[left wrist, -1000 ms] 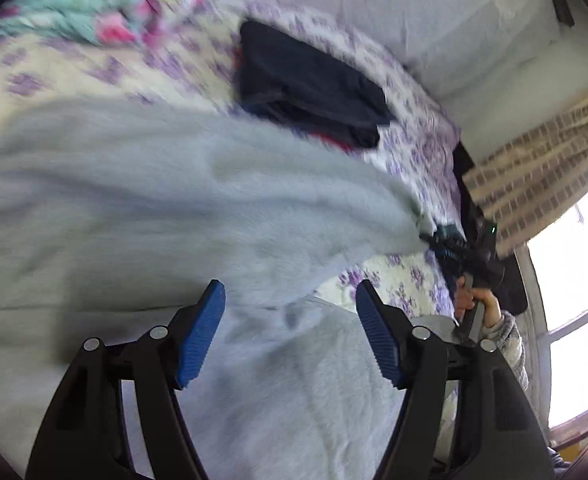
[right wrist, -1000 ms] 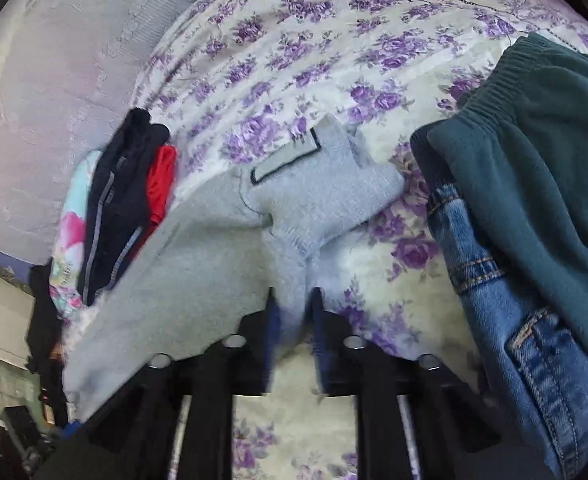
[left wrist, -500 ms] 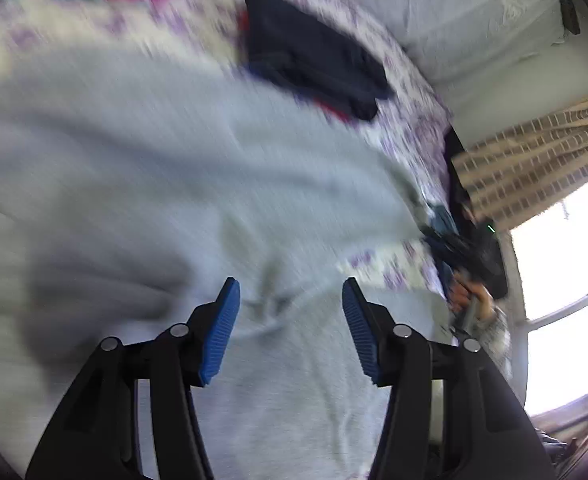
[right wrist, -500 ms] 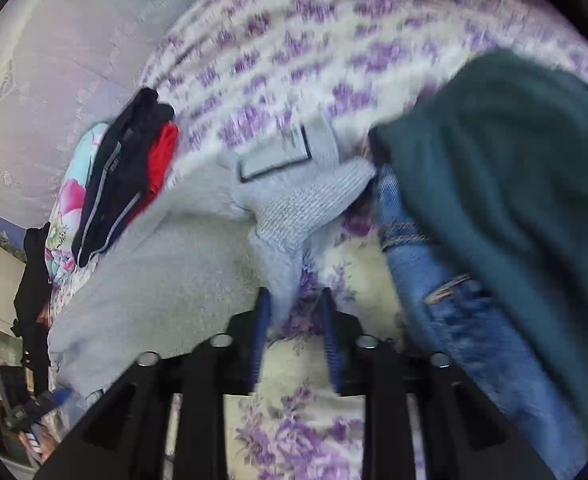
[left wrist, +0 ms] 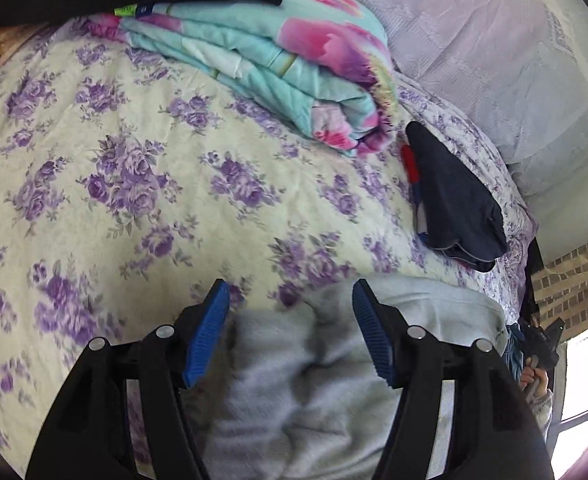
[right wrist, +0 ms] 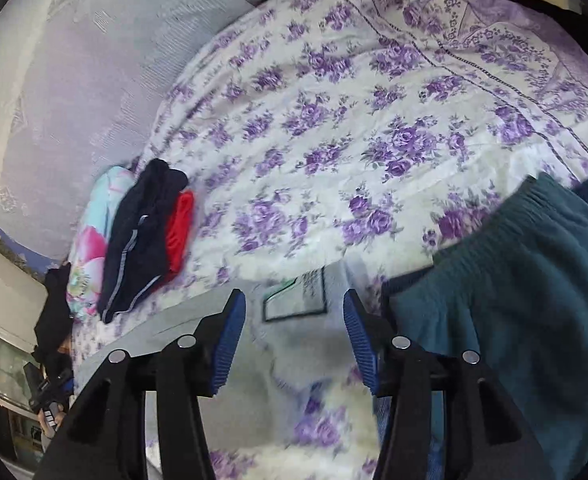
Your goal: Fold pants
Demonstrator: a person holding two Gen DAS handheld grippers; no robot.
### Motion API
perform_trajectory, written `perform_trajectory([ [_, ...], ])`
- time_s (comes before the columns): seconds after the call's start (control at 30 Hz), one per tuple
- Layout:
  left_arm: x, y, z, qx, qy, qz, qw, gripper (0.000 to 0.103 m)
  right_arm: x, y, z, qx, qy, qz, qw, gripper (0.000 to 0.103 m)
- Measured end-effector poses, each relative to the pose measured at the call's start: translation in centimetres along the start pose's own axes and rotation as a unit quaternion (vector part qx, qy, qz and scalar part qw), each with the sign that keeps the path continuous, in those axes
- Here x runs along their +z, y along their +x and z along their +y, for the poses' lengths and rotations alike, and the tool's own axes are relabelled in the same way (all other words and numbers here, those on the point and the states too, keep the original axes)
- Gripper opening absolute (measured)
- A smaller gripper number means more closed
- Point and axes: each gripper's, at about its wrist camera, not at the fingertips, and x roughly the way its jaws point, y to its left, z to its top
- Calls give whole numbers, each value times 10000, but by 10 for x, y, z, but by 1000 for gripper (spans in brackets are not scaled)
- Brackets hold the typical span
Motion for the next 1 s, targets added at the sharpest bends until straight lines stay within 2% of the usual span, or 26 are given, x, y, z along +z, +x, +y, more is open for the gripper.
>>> perform_trajectory([
  [0.07,3,10,8,-11,-28,87,10000,64,9,13,-4,-226,-92,87,9997,51],
  [0.2,10,36,25,-399,-271,317,9983,67,14,32,-12,-70,-22,286,9996,51],
  [0.33,17,41,23,-645,-299,270,9971,68,16,43,-12,13,3,398,9992,50],
  [0.4,23,42,20,-651,-247,260,9972,68,18,44,-13,-7,24,393,9992,44],
  [0.47,26,44,16,-602,-188,311,9975,68,18,44,-16,-59,59,368,9993,29],
  [0.57,29,51,13,-503,-124,430,9977,67,17,42,-21,-53,142,312,9994,20],
  [0.63,28,50,10,-470,-63,505,9976,62,16,40,-23,15,153,301,9994,20],
  [0.67,26,48,9,-479,-34,550,9973,62,15,39,-24,52,177,326,9993,23],
  [0.8,15,24,15,-384,144,593,9974,63,15,38,-27,102,244,397,9989,22],
  [0.93,3,15,29,-625,23,727,9954,64,14,40,-26,82,244,413,9988,23],
  [1.0,-1,16,27,-901,43,682,9936,64,15,41,-27,117,301,416,9986,24],
])
